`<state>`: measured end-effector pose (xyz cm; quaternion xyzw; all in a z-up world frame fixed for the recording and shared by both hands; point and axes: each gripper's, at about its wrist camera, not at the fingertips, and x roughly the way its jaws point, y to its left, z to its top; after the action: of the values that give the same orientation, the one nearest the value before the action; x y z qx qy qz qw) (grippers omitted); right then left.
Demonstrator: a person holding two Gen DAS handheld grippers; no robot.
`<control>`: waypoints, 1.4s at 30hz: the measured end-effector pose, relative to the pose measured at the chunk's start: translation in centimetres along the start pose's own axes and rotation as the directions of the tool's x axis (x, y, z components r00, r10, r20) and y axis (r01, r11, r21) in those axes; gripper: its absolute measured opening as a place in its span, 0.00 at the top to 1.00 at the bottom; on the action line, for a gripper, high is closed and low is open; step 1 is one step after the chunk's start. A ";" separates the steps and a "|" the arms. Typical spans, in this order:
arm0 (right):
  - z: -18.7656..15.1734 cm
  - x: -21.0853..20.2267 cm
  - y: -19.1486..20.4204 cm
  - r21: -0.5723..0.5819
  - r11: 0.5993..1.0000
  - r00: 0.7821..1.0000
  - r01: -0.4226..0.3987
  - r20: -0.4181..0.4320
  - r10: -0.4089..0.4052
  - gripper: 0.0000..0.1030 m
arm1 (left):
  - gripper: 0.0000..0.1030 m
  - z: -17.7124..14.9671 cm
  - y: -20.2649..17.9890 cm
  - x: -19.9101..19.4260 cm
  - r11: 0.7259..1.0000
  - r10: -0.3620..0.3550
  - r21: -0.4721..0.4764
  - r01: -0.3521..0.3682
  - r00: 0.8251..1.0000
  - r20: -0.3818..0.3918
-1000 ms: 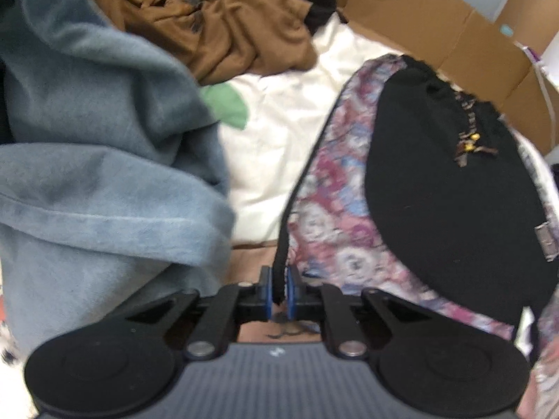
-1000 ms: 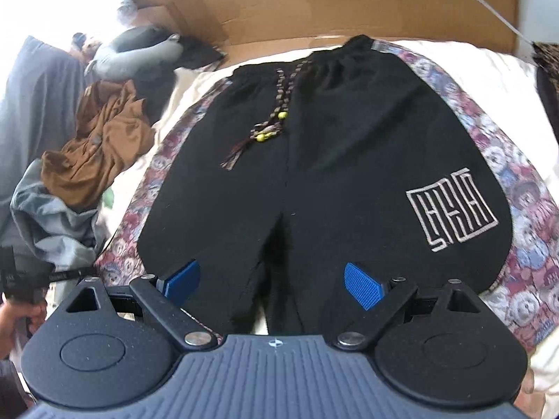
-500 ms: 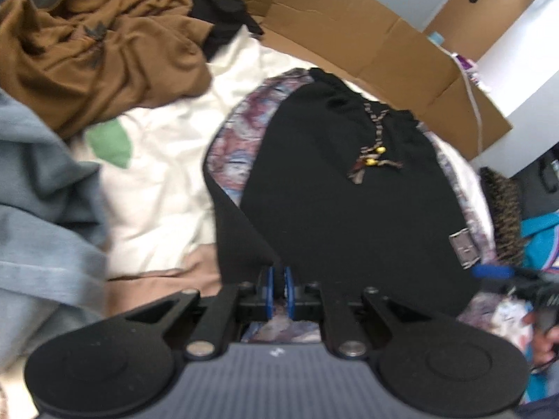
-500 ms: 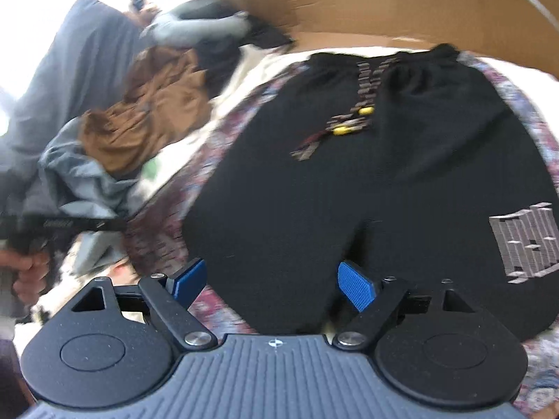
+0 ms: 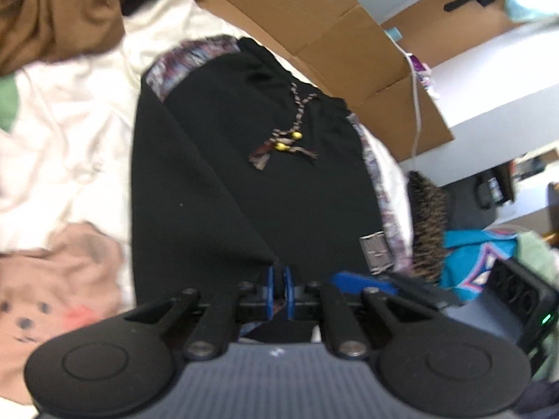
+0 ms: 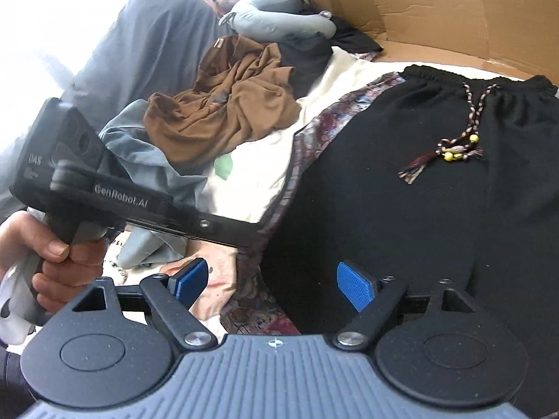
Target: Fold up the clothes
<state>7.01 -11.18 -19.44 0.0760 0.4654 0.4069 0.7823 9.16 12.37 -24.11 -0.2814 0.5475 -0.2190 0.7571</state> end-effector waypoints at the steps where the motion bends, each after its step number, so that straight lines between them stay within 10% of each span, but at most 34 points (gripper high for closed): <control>1: 0.0 0.2 0.0 0.002 1.000 1.000 -0.001 -0.001 0.001 0.19 | 0.92 0.1 -0.2 0.4 1.000 -0.024 -0.017 0.024 1.000 -0.008; 8: -0.6 1.8 -0.5 0.034 0.999 1.000 0.025 0.000 -0.025 0.37 | 0.92 0.0 -2.2 2.8 0.992 -0.120 -0.032 0.119 0.990 -0.067; 15: -1.5 2.1 -2.5 0.096 0.992 0.997 0.078 0.019 -0.080 0.98 | 0.89 -0.2 -3.5 3.5 0.990 -0.138 0.006 0.139 0.987 -0.079; 19: -1.7 1.0 -3.6 0.098 0.990 0.995 0.097 0.027 -0.100 0.98 | 0.58 0.4 -4.1 2.5 0.994 -0.077 0.079 0.079 0.997 -0.029; 30: -1.7 -5.1 -7.9 0.158 0.969 0.976 0.190 0.074 -0.204 0.99 | 0.47 1.0 -2.4 3.8 0.992 0.117 0.052 -0.117 0.993 0.009; 42: -2.8 -12.2 -12.6 0.232 0.928 0.937 0.292 0.123 -0.326 0.99 | 0.42 0.8 -4.9 7.2 0.978 0.139 0.162 -0.129 0.989 -0.053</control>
<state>9.08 -28.80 -19.18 0.1162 0.4480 0.2195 0.8589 11.99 4.20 -25.73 -0.1757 0.5699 -0.2193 0.7722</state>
